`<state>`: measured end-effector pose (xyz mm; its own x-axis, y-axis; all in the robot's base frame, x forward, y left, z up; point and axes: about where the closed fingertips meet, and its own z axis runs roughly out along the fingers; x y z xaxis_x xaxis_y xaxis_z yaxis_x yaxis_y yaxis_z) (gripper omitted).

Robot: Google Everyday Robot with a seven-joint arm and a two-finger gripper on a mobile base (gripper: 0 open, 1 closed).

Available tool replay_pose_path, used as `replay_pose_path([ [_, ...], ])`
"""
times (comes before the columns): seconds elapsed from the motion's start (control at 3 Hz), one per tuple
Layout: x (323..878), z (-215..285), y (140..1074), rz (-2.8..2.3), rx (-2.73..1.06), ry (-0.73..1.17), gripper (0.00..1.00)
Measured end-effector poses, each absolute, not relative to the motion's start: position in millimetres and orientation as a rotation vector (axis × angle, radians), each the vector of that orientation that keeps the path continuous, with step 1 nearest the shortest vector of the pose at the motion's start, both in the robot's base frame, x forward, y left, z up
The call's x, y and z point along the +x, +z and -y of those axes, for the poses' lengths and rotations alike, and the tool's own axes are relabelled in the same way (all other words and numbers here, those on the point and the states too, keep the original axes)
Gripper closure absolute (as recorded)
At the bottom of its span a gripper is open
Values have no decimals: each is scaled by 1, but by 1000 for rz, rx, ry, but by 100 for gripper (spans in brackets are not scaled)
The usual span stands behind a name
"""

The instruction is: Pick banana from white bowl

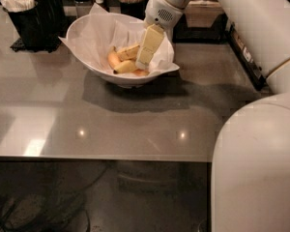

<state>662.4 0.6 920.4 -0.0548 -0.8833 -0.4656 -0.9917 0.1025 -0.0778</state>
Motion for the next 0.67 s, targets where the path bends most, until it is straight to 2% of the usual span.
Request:
replay_pose_path([
  [0.67,678,-5,896,-2044,-1839,385,0],
])
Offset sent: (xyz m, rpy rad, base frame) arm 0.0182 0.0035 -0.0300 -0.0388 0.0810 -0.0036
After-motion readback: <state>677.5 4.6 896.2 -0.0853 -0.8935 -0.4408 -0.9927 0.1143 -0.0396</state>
